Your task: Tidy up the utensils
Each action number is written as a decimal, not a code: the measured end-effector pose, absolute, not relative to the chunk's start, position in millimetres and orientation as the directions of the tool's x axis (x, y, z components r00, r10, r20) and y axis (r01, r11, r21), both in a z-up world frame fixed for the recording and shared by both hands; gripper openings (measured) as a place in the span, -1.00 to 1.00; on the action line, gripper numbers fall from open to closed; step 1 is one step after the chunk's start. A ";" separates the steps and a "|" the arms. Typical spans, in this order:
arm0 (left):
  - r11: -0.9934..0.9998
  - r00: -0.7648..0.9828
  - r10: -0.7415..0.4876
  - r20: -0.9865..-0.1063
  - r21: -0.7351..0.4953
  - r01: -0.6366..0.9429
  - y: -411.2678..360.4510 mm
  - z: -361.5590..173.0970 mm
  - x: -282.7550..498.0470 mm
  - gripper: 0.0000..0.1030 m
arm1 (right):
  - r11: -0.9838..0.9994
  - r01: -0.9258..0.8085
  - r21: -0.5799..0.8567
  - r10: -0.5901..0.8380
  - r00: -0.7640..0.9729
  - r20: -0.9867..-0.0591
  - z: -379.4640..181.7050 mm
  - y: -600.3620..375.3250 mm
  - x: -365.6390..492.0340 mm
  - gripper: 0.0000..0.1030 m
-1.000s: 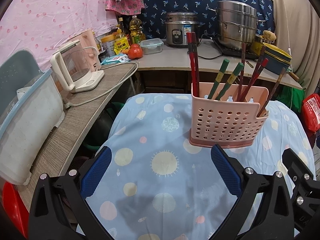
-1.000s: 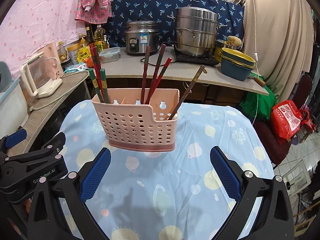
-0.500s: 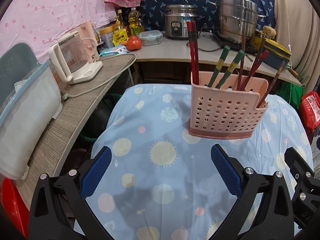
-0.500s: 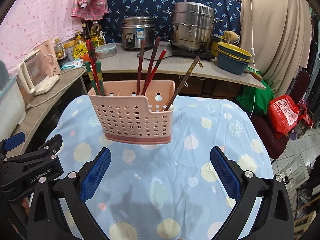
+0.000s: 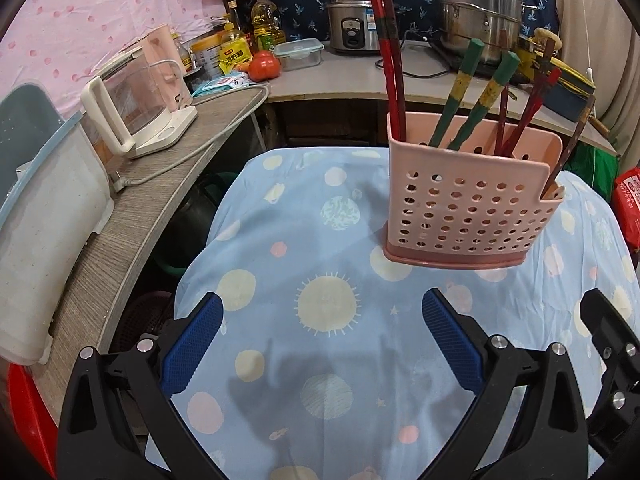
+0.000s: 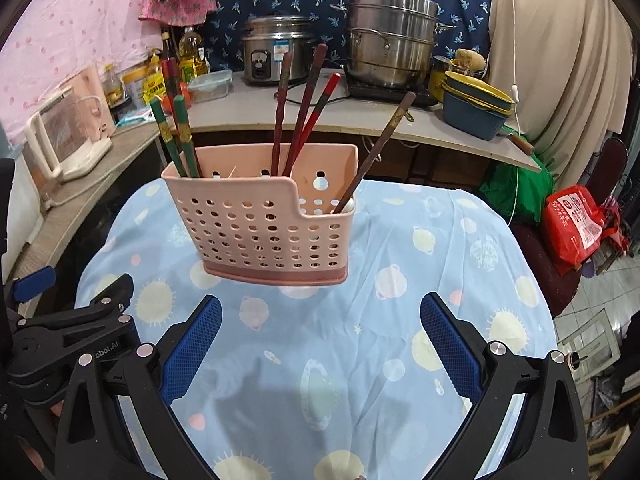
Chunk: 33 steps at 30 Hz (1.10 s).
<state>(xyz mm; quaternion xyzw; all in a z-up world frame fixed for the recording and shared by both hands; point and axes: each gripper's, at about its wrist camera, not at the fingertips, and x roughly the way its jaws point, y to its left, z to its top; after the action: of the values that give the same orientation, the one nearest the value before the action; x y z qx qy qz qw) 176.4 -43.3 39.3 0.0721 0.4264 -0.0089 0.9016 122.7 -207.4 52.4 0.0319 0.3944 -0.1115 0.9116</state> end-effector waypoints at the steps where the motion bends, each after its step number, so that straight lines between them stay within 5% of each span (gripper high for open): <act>1: 0.989 0.638 0.043 -0.769 0.122 0.081 -44.2 39.2 177.3 0.85 | 0.973 0.229 -0.030 -0.178 0.665 -0.725 51.9 -207.4 123.7 0.86; 33: 0.986 0.684 0.032 -0.729 0.135 0.097 -52.8 45.6 178.3 0.85 | 0.973 0.227 -0.045 -0.189 0.667 -0.720 49.8 -208.3 129.3 0.86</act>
<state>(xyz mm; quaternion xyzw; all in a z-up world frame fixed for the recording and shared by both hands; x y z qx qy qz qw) 178.3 -52.8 45.6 0.0816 0.3972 -0.0177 0.9139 129.3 -208.3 49.8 0.0241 0.3917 -0.1140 0.9127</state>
